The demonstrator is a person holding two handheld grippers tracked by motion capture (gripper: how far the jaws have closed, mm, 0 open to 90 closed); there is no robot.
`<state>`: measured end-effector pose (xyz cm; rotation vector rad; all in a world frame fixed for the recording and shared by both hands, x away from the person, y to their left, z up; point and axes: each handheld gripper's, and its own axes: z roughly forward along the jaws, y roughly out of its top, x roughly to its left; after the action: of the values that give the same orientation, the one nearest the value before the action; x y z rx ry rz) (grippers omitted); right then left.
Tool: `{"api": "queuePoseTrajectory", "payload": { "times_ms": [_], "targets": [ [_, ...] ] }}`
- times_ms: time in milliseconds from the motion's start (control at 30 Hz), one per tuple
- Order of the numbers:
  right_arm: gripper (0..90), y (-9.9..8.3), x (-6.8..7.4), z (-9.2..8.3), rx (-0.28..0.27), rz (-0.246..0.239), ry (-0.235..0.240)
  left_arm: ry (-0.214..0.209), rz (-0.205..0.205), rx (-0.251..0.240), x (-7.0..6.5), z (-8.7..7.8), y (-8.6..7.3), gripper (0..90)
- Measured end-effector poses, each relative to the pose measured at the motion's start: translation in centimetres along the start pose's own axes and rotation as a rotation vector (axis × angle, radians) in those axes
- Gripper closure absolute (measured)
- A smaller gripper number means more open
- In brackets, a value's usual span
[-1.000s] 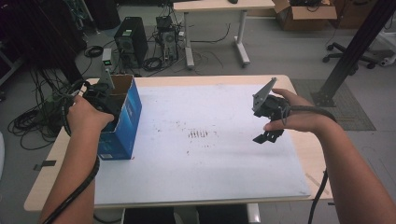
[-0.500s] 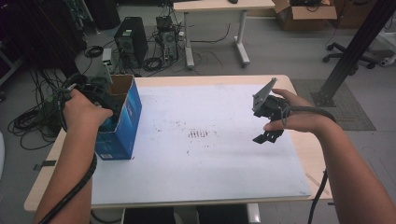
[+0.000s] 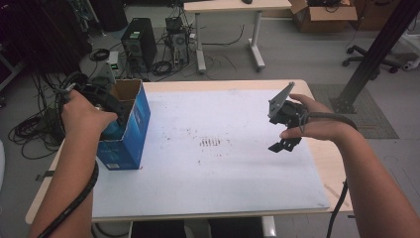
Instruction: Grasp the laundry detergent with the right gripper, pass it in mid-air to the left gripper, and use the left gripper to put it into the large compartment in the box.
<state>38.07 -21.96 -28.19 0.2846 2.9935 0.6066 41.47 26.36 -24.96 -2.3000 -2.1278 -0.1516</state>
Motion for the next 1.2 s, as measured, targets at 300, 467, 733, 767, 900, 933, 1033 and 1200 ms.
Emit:
{"api": "queuePoseTrajectory", "payload": {
  "times_ms": [300, 467, 733, 767, 900, 933, 1033, 1200],
  "targets": [
    [3.5, 0.0, 0.2, -0.2, -0.003, -0.001, -0.003, 0.007, 0.022, -0.012, -0.4, -1.0, -0.2, 8.4],
    [3.5, -0.1, 0.3, -0.4, -0.003, -0.002, -0.005, 0.017, 0.036, -0.030, -0.9, -1.9, -0.3, 5.3],
    [3.5, -0.3, 0.4, -0.5, -0.007, 0.001, -0.003, 0.022, 0.076, -0.043, -2.2, -3.4, -0.3, 2.1],
    [3.5, -0.3, 0.4, -0.5, -0.005, 0.002, -0.003, 0.022, 0.081, -0.048, -2.3, -3.5, -0.3, 2.0],
    [3.5, -0.3, 0.4, -0.6, -0.005, 0.000, -0.004, 0.022, 0.117, -0.066, -3.0, -4.2, -0.3, 0.2],
    [3.5, -0.3, 0.4, -0.7, -0.006, 0.001, -0.005, 0.021, 0.126, -0.069, -3.2, -4.3, -0.3, 0.2],
    [3.5, -0.3, 0.5, -0.9, -0.006, 0.001, -0.007, 0.018, 0.180, -0.077, -4.1, -4.8, -0.2, 0.2],
    [3.5, -0.4, 0.7, -1.2, -0.011, -0.004, -0.014, 0.009, 0.292, -0.086, -5.7, -5.6, 0.1, 0.2]
  ]
}}
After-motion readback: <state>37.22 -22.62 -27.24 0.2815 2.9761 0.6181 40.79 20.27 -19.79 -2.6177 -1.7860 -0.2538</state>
